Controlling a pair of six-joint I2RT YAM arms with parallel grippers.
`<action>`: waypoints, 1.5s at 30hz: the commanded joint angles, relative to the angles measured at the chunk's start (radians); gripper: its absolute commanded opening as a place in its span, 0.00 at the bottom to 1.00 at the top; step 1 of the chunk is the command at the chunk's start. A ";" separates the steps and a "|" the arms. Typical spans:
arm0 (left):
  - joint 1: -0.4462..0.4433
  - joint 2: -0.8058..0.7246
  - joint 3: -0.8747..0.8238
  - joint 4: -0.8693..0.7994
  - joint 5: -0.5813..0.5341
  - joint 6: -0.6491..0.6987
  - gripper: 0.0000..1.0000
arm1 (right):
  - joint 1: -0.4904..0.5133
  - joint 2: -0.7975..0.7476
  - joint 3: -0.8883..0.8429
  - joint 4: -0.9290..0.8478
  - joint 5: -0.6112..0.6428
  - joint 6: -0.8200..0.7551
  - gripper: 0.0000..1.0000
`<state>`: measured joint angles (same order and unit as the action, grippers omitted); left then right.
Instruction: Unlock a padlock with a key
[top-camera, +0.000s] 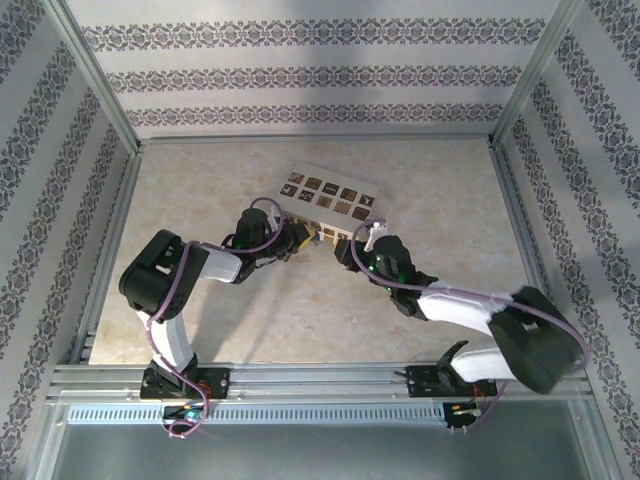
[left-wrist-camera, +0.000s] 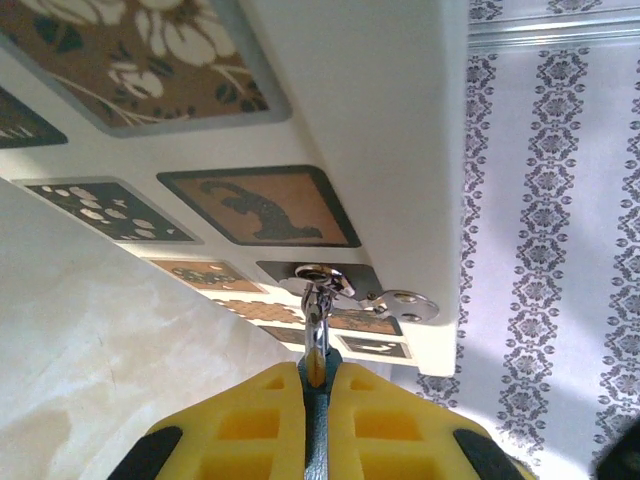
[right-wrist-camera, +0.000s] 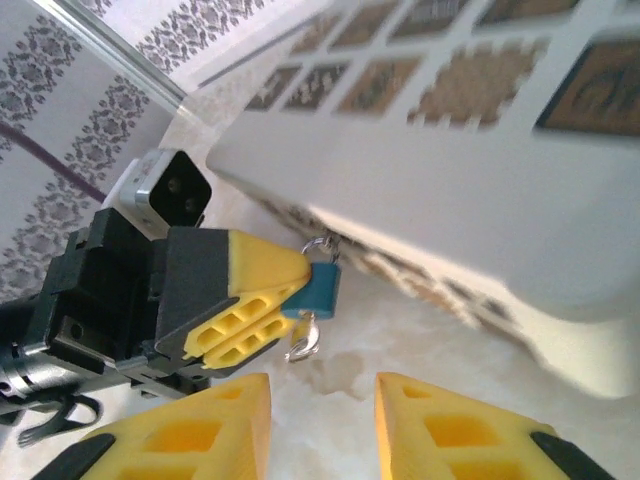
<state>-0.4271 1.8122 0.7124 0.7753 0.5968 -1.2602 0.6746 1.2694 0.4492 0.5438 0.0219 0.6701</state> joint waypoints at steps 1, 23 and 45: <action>-0.025 -0.066 0.044 -0.071 -0.015 0.045 0.09 | 0.029 -0.152 -0.005 -0.198 0.149 -0.295 0.35; -0.070 -0.165 0.027 -0.158 -0.101 -0.081 0.00 | 0.195 -0.265 0.050 -0.346 0.267 -1.531 0.77; -0.113 -0.195 0.004 -0.075 -0.091 -0.245 0.00 | 0.115 0.065 0.219 -0.317 0.012 -1.666 0.50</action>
<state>-0.5243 1.6672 0.7128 0.6140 0.4957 -1.4715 0.8001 1.3128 0.6407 0.2176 0.0822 -0.9794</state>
